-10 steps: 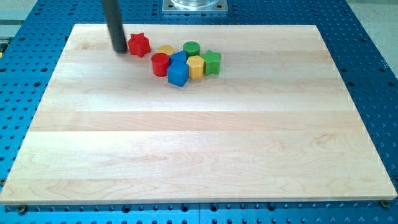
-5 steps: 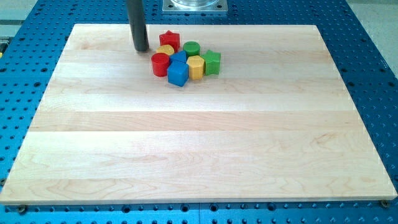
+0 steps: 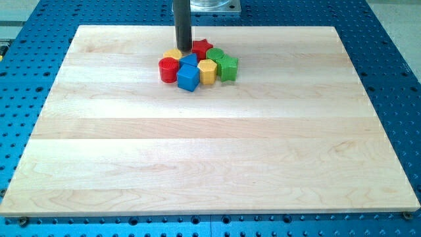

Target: Move the red star into the green circle

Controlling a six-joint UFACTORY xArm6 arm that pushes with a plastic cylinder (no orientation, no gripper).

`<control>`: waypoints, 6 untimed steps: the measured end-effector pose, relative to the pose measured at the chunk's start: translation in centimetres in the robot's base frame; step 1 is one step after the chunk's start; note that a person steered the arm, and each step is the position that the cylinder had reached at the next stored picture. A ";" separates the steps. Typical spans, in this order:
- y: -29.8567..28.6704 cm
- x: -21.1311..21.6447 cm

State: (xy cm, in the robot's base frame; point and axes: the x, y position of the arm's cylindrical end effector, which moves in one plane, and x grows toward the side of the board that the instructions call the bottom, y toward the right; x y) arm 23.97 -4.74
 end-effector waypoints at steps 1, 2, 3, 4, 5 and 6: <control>4.3 -1.8; 6.3 -1.0; 4.6 0.7; 2.9 1.7; 2.0 1.7; 0.8 1.7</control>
